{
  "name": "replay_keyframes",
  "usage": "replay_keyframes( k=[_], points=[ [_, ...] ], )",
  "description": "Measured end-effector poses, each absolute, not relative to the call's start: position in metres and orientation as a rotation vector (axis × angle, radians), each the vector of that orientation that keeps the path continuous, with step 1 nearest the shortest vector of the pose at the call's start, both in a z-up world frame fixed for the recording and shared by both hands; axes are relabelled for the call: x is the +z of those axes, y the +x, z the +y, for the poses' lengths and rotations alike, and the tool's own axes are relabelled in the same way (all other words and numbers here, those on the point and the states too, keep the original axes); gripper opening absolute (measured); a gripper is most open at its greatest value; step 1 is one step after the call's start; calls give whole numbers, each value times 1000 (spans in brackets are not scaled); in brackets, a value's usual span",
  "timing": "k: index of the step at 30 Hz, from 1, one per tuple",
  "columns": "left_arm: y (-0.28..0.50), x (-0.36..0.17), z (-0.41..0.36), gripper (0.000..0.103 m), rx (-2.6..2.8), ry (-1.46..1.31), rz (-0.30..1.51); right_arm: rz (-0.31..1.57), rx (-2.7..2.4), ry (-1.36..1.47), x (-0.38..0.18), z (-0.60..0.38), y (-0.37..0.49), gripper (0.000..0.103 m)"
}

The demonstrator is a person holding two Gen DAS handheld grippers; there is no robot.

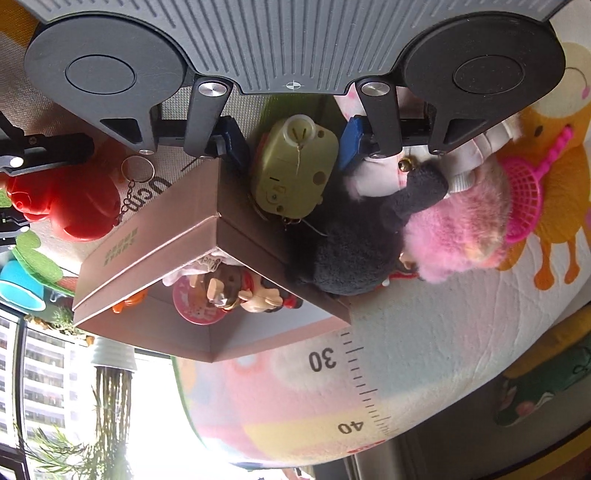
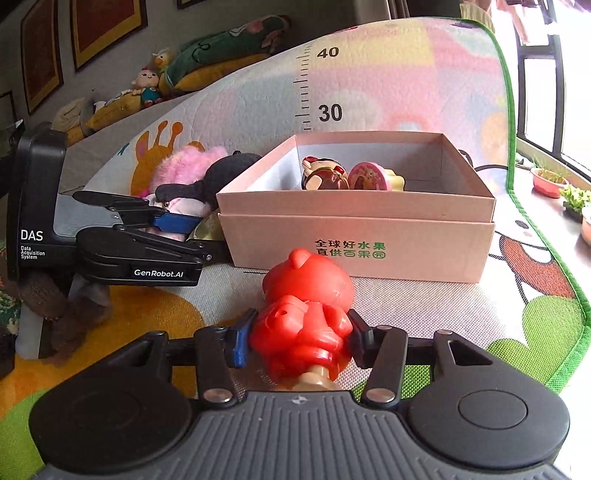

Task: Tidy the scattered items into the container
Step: 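Grasp the red plastic toy with the right tool while the left tool grasps the pale yellow keychain, then lift the red toy and yellow keychain and carry both toward the pink box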

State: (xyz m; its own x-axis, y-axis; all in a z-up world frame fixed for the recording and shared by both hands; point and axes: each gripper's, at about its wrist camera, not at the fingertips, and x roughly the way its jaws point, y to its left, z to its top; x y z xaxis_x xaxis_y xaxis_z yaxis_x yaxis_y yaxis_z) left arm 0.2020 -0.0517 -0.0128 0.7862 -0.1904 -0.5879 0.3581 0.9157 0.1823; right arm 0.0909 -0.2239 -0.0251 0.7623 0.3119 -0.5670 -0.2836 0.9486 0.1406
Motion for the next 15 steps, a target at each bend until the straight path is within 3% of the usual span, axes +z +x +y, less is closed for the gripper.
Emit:
replay_keyframes(
  k=[15],
  points=[
    [78, -1, -18, 54, -249, 243, 674, 628, 435, -3, -24, -187, 72, 50]
  ],
)
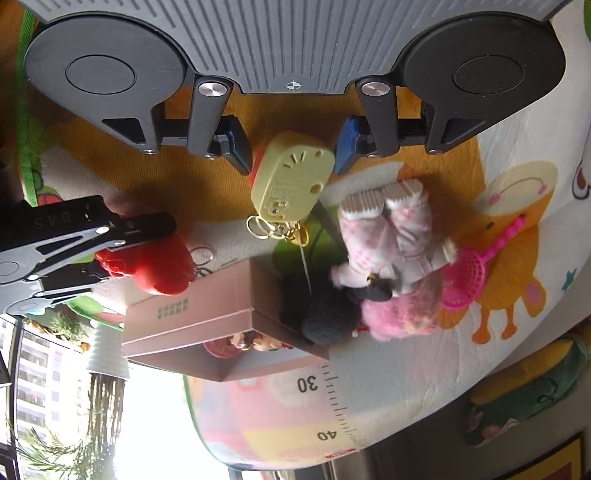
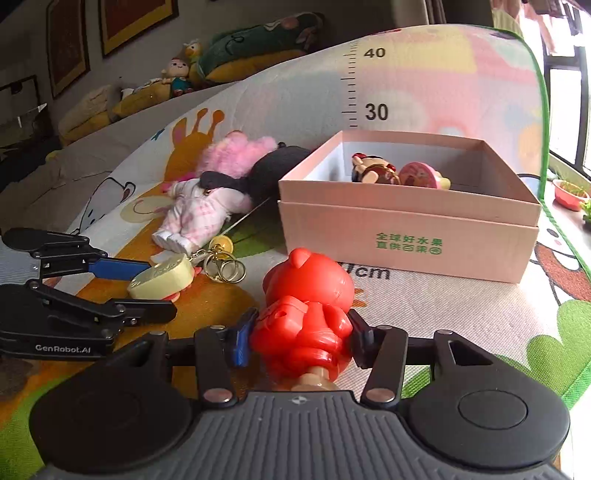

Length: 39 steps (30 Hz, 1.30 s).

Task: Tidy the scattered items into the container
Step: 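Lift the red toy and yellow keychain and carry both toward the pink box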

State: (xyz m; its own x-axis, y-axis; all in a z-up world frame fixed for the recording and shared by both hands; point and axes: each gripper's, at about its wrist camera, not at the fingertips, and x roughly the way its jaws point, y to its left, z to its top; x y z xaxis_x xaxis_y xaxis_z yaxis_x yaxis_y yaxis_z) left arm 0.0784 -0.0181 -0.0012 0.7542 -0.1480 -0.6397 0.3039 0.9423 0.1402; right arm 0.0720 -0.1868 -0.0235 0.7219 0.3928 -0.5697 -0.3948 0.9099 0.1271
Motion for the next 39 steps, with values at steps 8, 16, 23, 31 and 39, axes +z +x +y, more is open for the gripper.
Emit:
replay_keyframes(
  k=[8, 16, 23, 31, 39],
  points=[
    [61, 7, -5, 76, -224, 177, 638, 630, 469, -41, -23, -165, 61, 50],
    [108, -5, -20, 84, -254, 179, 647, 629, 450, -32, -24, -170, 61, 51],
    [115, -11, -29, 65, -268, 208, 648, 629, 458, -11, -25, -173, 63, 52],
    [98, -8, -31, 54, -264, 237, 656, 627, 461, -3, -25, -174, 63, 52],
    [103, -8, -27, 70, -259, 230, 667, 628, 449, -88, -25, -163, 62, 52]
  ],
)
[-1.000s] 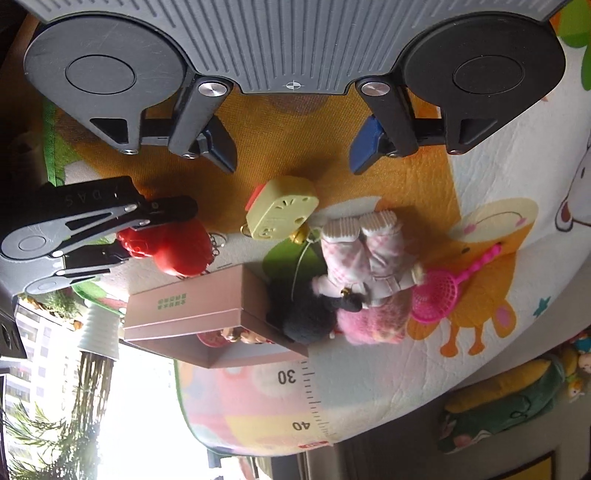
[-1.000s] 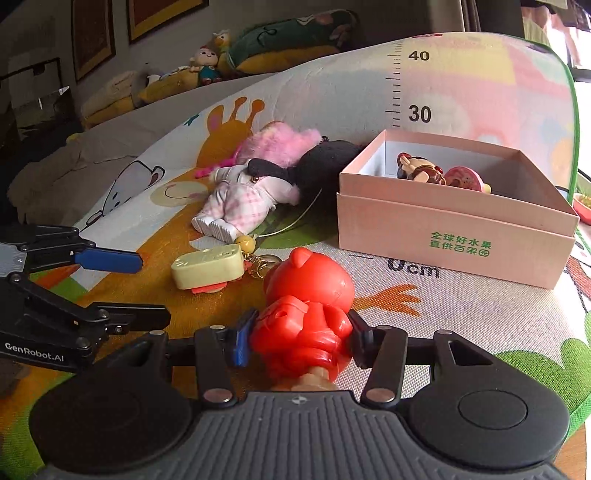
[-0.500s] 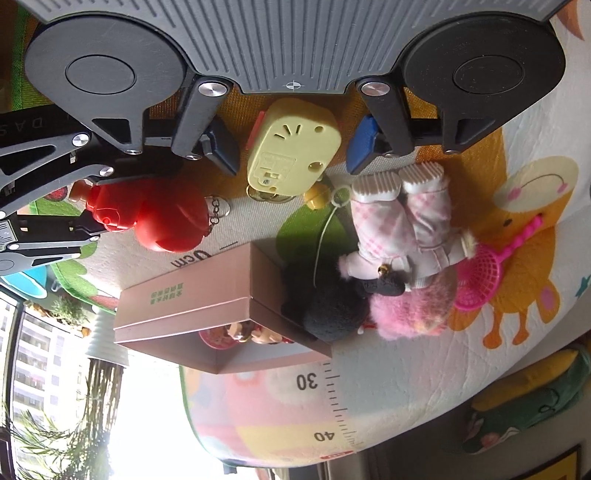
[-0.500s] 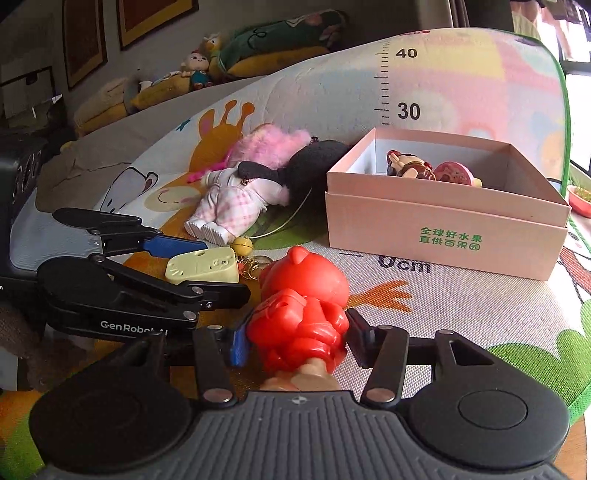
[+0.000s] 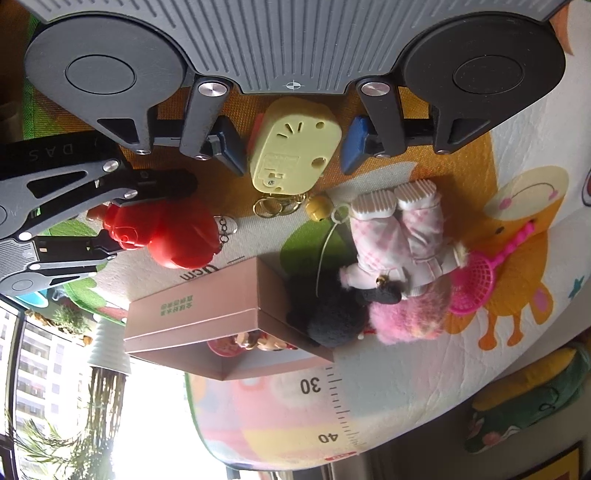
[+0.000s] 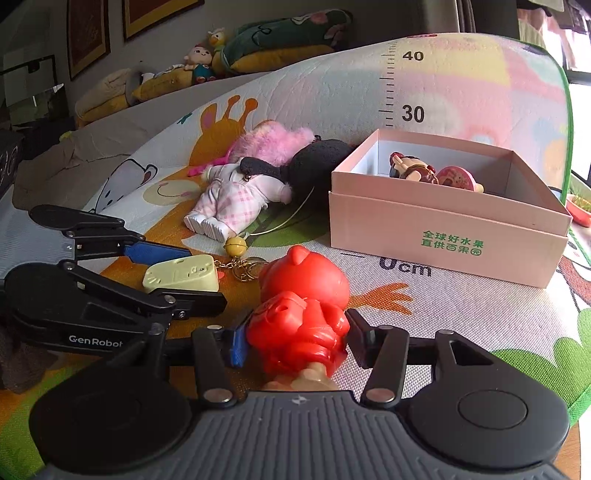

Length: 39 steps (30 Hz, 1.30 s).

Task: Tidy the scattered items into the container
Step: 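Lift the red toy and yellow keychain and carry both toward the pink box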

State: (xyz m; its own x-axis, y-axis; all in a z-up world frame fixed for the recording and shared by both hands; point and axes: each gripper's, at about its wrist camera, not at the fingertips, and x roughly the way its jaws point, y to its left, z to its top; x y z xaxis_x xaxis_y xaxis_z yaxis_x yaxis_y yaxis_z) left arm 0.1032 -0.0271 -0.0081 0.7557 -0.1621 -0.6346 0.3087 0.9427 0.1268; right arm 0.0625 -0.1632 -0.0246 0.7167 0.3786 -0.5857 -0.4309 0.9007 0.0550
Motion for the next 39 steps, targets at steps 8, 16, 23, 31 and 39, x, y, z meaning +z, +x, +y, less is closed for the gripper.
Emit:
replay_keyframes(
  k=[8, 16, 23, 31, 39],
  points=[
    [112, -10, -27, 71, -270, 216, 661, 626, 441, -148, -25, -158, 65, 53],
    [107, -9, -31, 51, -300, 223, 658, 622, 447, -162, -24, -157, 64, 49],
    [105, -8, -31, 53, -304, 220, 667, 627, 450, -155, -24, -161, 63, 49],
    [113, -9, -34, 60, -294, 213, 665, 626, 454, -145, -24, -163, 63, 49],
    [104, -8, -38, 49, -305, 230, 666, 625, 457, -139, -24, -165, 62, 49]
  ],
)
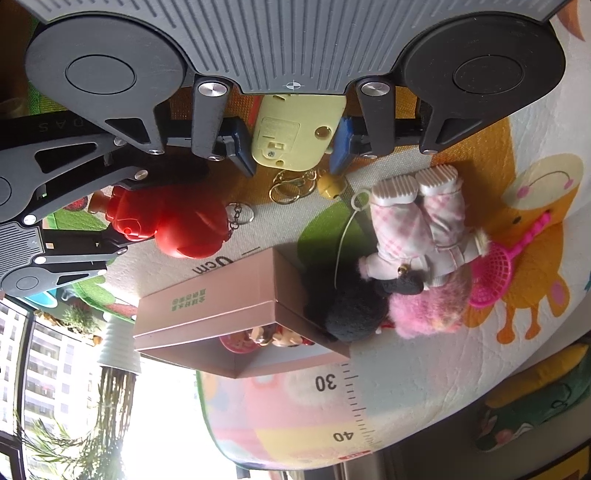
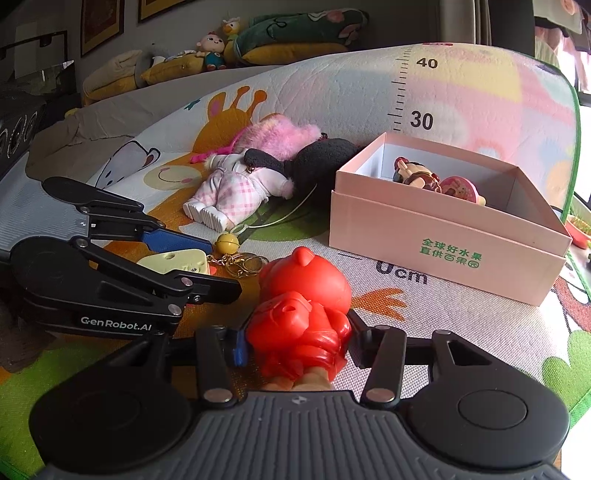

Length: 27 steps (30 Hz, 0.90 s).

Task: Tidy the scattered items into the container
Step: 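Lift the red toy and yellow keychain and carry both toward the pink box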

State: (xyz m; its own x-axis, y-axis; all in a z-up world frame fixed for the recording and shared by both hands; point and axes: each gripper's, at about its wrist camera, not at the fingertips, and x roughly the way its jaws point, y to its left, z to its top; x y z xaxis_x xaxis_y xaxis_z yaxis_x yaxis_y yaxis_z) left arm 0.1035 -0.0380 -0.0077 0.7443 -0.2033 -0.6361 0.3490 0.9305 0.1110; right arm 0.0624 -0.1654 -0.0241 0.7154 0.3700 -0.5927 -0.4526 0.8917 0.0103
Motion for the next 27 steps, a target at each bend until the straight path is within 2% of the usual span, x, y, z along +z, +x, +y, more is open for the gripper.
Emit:
replay_keyframes(
  k=[4, 7, 13, 15, 17, 27],
  points=[
    [100, -8, -34, 51, -307, 218, 670, 625, 455, -137, -24, -166, 63, 49],
    [103, -9, -32, 58, -297, 204, 668, 625, 453, -138, -24, -165, 63, 49],
    [106, -10, -32, 59, -301, 184, 665, 626, 452, -137, -24, -165, 63, 49],
    [106, -10, -31, 57, -300, 175, 666, 626, 452, -137, -24, -165, 63, 49],
    [105, -9, -32, 48, -305, 164, 670, 628, 447, -138, -24, -165, 63, 49],
    [94, 0, -48, 48, -330, 148, 690, 636, 397, -92, -21, -193, 54, 49]
  ],
)
